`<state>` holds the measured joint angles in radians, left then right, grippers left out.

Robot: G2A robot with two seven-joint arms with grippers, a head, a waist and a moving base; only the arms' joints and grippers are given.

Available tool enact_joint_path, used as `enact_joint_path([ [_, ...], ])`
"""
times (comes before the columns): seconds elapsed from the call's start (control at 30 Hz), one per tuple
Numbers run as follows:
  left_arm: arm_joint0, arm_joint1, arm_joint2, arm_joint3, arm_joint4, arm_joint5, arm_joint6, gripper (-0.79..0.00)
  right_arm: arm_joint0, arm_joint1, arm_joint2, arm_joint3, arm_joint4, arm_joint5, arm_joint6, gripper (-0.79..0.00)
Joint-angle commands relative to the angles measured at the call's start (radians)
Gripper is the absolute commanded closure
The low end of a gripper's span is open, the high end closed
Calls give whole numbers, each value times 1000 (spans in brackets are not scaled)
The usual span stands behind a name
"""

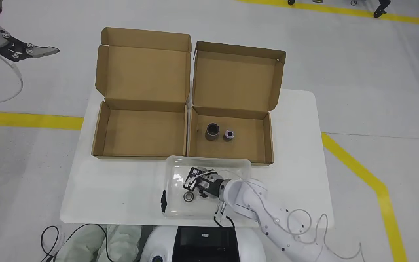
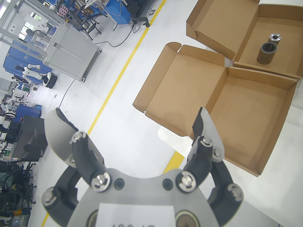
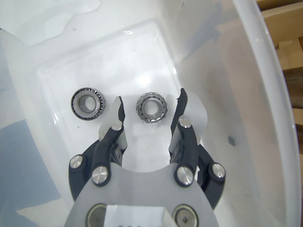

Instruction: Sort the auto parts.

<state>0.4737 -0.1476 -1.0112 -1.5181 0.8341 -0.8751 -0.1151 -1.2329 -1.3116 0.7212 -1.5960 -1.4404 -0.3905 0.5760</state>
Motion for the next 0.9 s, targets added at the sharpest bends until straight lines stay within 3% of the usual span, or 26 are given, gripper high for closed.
enact_joint_path([
  [0.0, 0, 0, 0, 0, 0, 0, 0, -785, 1, 0, 1, 2, 0, -1, 0, -308],
  [0.2, 0, 0, 0, 0, 0, 0, 0, -785, 8, -4, -3, 18, 4, -1, 3, -351],
  [0.4, 0, 0, 0, 0, 0, 0, 0, -785, 12, -8, -9, 24, -3, 5, 13, -329],
  [0.47, 0, 0, 0, 0, 0, 0, 0, -785, 12, -9, -11, 25, -7, 6, 16, -280],
  [0.63, 0, 0, 0, 0, 0, 0, 0, -785, 15, -11, -17, 29, -22, 12, 21, 0],
  [0.87, 0, 0, 0, 0, 0, 0, 0, -785, 6, -11, -19, -2, -74, 41, -9, 0],
])
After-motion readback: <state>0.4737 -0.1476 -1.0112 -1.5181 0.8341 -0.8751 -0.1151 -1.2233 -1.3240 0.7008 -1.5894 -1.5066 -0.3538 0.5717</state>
